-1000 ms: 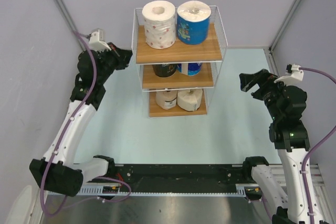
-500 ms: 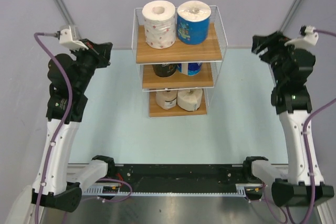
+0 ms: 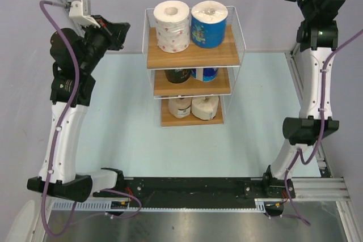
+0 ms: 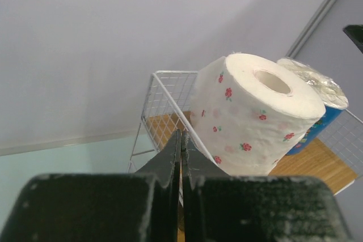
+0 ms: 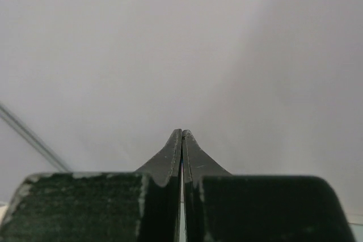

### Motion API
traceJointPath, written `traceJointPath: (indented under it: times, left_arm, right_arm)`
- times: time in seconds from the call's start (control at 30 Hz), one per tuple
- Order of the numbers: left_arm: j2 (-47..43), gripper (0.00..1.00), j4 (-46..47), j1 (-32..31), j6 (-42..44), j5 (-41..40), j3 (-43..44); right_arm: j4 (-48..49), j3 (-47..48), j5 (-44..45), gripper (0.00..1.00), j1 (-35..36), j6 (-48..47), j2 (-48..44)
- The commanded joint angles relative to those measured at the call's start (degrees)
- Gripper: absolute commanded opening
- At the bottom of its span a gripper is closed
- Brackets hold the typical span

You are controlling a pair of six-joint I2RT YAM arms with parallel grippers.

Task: Place and organize the paper towels onto the shelf

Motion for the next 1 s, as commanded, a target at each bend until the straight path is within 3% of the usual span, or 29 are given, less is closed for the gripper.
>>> traceJointPath:
  times: [0.0,0.23,0.67,0.97]
  left_arm:
    - [2.7,0.00,1.1,0.2,1.9,7.7,5.1]
    - [6.5,0.00,1.3,-1.5,3.3,10.5,10.1]
    - [10.1,0.00,-0.5,-6.3,5.8,10.6,14.0]
    - [10.6,0.00,-1.6,-6.9,6.8,10.4,14.0]
  right_arm:
    - [-3.9,11.7,-12.2,0.00,-0.3,0.7,6.7]
    - [-1.8,10.1,-16.8,0.00,3.1,-0.6,7.9]
    - [-9.9,9.2,-9.1,0.00,15.1,-13.3,6.9]
    - [-9.9,6.3,-8.8,0.00,16.6,-15.5,5.2]
